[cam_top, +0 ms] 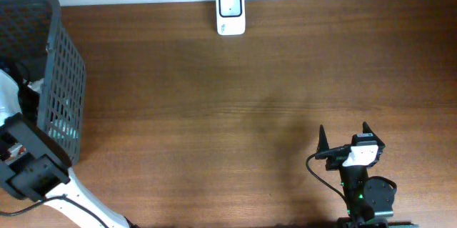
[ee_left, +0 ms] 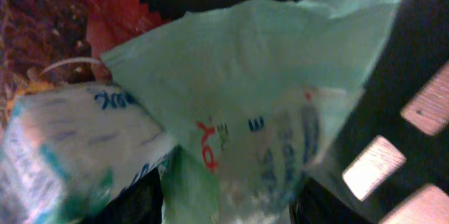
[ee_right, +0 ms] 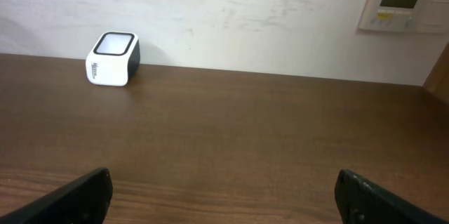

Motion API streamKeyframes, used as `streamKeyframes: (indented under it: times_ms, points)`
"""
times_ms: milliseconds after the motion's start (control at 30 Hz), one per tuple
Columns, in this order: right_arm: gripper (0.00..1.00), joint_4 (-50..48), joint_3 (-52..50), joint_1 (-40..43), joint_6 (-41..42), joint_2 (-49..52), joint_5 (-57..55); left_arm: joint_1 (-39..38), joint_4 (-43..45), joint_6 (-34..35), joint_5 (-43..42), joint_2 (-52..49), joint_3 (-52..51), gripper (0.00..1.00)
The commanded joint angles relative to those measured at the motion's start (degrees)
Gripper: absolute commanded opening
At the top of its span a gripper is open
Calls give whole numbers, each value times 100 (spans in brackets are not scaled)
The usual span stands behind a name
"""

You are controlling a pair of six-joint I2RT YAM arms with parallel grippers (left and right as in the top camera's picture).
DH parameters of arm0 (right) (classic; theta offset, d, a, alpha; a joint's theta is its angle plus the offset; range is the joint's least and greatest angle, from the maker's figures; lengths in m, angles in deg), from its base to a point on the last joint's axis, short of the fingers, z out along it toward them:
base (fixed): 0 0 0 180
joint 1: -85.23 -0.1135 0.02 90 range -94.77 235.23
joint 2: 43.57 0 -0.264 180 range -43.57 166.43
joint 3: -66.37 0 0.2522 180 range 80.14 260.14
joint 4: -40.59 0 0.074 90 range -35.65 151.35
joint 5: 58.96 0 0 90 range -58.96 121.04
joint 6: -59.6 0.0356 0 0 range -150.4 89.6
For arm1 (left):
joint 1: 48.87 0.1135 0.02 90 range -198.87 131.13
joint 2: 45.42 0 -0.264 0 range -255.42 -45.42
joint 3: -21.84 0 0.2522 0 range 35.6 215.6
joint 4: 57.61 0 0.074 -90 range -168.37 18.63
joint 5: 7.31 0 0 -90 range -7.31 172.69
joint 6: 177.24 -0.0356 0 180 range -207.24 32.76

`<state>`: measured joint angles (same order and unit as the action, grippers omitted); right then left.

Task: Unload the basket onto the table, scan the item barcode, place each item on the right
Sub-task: 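Reach left gripper into grey basket and grasp green wet-wipe pack, then carry green pack with left gripper and drop it near scanner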

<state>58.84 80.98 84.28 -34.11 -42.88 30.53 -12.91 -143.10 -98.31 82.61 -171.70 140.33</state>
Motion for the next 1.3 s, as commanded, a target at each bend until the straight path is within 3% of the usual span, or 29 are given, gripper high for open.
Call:
streamKeyframes:
  times_ms: [0, 167, 267, 400, 533, 733, 933, 1033, 1100, 1267]
  points:
    - [99, 15, -52, -15, -37, -33, -9, 33, 297, -13, 249, -127, -68, 54]
    - [99, 15, -52, -15, -37, -33, -9, 33, 380, -13, -201, -131, -87, 34]
    - [99, 15, -52, -15, -37, -33, -9, 33, 350, -11, -229, -131, -87, 0]
    - [99, 15, -52, -15, -37, -33, -9, 37, 50, -7, -232, -101, 240, 0]
    - [99, 15, -52, -15, -37, -33, -9, 37, -621, 188, -232, -11, 1486, 0]
    - [99, 15, -52, -15, -37, -33, -9, 37, -1239, 1626, -522, 245, 4736, 0]
    - [99, 15, -52, -15, -37, -33, -9, 20, -1217, 3593, -2415, 772, 7128, 0]
    - [99, 15, -52, -15, -37, -33, -9, -151, -1130, 3891, -3836, 986, 7497, 0]
    - [99, 15, -52, -15, -37, -33, -11, -428, -1139, 3891, -4304, 1082, 7499, 0]
    - [99, 15, -52, -15, -37, -33, -9, -1886, -1639, 3884, -4417, 1106, 7442, 0]
